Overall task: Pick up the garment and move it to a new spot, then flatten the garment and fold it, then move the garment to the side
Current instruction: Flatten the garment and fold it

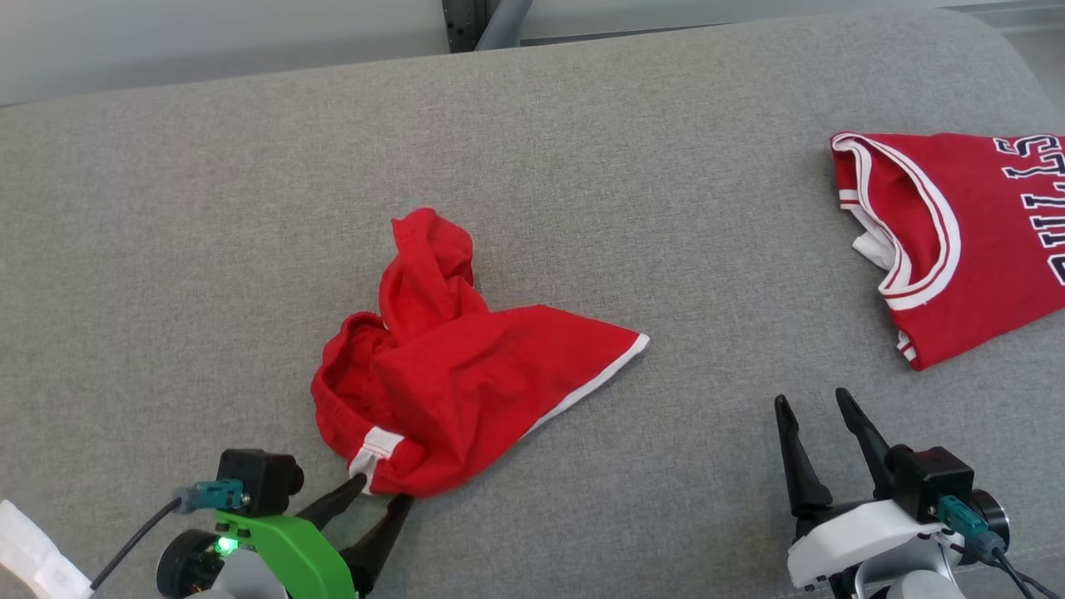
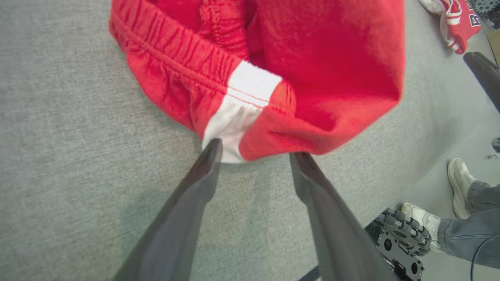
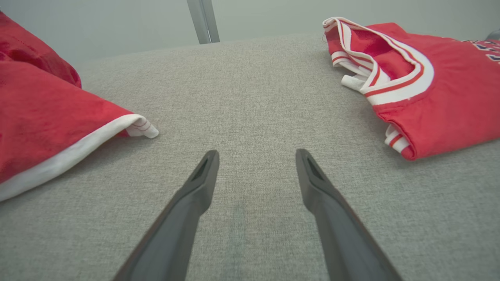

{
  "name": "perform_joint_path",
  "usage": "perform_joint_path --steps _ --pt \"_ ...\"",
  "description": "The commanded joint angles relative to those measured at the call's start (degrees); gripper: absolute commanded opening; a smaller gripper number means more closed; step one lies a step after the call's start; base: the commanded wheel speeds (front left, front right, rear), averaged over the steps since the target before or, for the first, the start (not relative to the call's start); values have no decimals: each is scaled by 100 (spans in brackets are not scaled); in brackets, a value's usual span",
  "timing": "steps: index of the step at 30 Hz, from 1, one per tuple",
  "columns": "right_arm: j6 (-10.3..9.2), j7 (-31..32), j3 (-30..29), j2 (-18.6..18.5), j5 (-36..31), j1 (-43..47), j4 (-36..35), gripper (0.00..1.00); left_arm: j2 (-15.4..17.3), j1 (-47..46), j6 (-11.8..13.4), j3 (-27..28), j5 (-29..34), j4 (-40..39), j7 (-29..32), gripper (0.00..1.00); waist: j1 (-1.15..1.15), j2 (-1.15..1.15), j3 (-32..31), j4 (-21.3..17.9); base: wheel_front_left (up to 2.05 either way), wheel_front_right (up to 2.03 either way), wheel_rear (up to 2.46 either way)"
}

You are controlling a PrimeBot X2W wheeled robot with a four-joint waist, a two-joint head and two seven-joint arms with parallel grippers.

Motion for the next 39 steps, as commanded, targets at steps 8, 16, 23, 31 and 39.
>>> perform_joint_path --steps 8,16,23,31,39 --pt "-9 -16 -29 -18 -13 57 24 100 479 -141 289 -18 509 -794 -46 100 0 63 -33 12 0 0 0" --pt "-9 -16 35 -18 -18 -60 23 100 723 -935 129 -7 941 -970 710 100 0 63 17 42 0 0 0" --pt "-9 -16 95 -16 38 -66 46 100 392 -1366 -483 -188 1639 -359 1658 100 0 63 53 -128 0 0 0" --pt "-9 -16 66 -18 107 31 72 100 293 -1351 -1118 -234 2092 -115 2517 100 0 63 48 -269 0 0 0" --pt "-9 -16 32 -18 136 59 41 100 454 -1180 -1079 -205 1935 -52 2579 100 0 63 32 -279 0 0 0"
